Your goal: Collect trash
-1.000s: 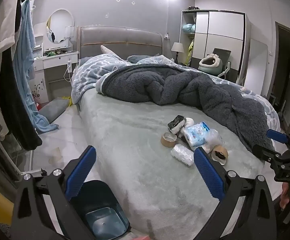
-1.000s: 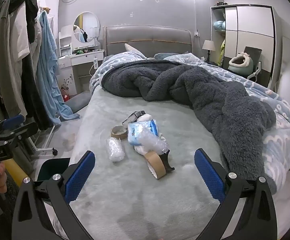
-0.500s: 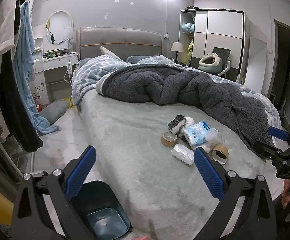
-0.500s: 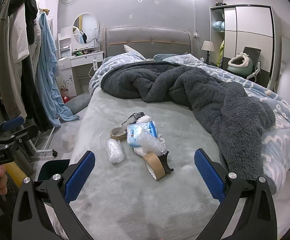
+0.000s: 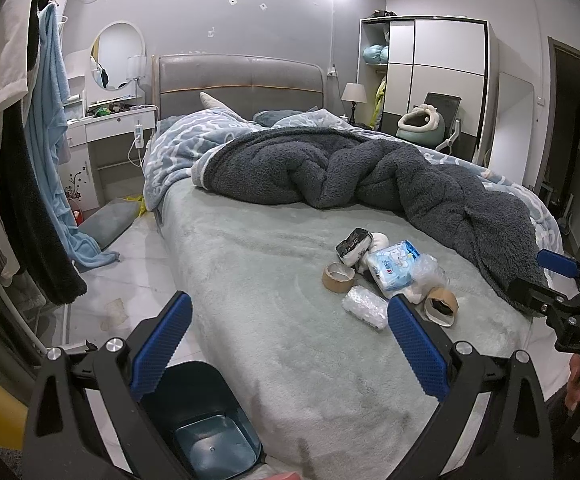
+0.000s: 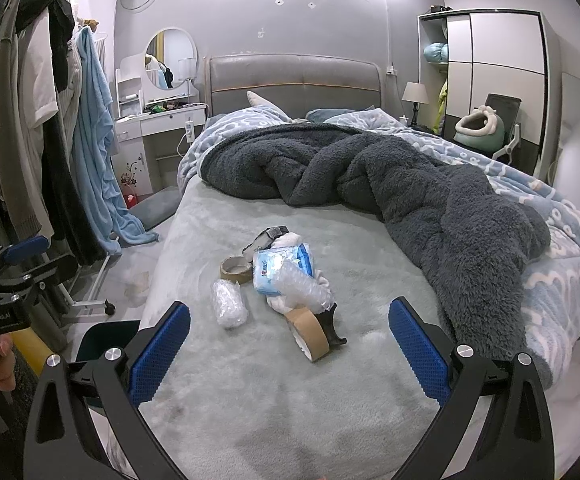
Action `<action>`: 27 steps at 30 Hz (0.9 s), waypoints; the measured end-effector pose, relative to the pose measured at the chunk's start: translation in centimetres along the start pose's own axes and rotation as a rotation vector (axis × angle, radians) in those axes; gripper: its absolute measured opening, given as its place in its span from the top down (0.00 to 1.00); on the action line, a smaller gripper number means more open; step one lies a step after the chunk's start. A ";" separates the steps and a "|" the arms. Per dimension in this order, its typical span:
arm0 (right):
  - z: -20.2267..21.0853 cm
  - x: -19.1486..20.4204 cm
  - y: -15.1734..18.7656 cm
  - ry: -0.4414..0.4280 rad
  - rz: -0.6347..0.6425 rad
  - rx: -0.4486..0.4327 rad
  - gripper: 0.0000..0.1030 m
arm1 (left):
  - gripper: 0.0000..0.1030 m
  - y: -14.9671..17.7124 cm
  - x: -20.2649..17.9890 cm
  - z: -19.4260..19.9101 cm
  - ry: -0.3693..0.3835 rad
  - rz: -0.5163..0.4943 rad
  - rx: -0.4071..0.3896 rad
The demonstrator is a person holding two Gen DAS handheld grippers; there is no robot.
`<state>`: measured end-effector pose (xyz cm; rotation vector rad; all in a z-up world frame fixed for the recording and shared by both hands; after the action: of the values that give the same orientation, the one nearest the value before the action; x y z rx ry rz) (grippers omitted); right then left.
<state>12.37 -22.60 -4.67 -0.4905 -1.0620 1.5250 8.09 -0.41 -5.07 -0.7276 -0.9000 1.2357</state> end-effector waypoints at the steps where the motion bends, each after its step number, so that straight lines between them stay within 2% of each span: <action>1: 0.0 0.0 0.0 -0.001 -0.001 -0.001 0.03 | 0.03 0.0 -0.1 0.0 -0.001 -0.002 0.002; 12: 0.1 -0.1 -0.2 0.003 0.001 0.001 0.03 | 0.03 0.1 -0.1 0.1 0.005 0.003 0.006; 17: -0.2 0.0 -0.1 0.006 0.010 0.013 0.03 | 0.03 0.5 -0.3 -0.1 0.040 0.008 0.018; 21: -0.9 -0.5 0.6 0.040 0.022 0.019 0.03 | 0.03 0.5 -0.3 -0.1 0.037 0.001 0.021; 27: -1.7 -1.6 2.1 0.034 0.014 0.040 0.03 | 0.03 0.5 -0.4 -0.1 0.054 0.006 0.019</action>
<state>12.92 -23.34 -7.68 -0.4958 -1.0020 1.5421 7.93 -0.75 -5.62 -0.7456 -0.8417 1.2230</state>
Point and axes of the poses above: each gripper's, at about its wrist camera, not at the fingertips, and z roughly against the way its jaws point, x to its left, y to its underside, the point moved 9 cm from there along -z, roughly the way its jaws point, and after that the axes turned 15 degrees about -z, right-handed, at the moved point
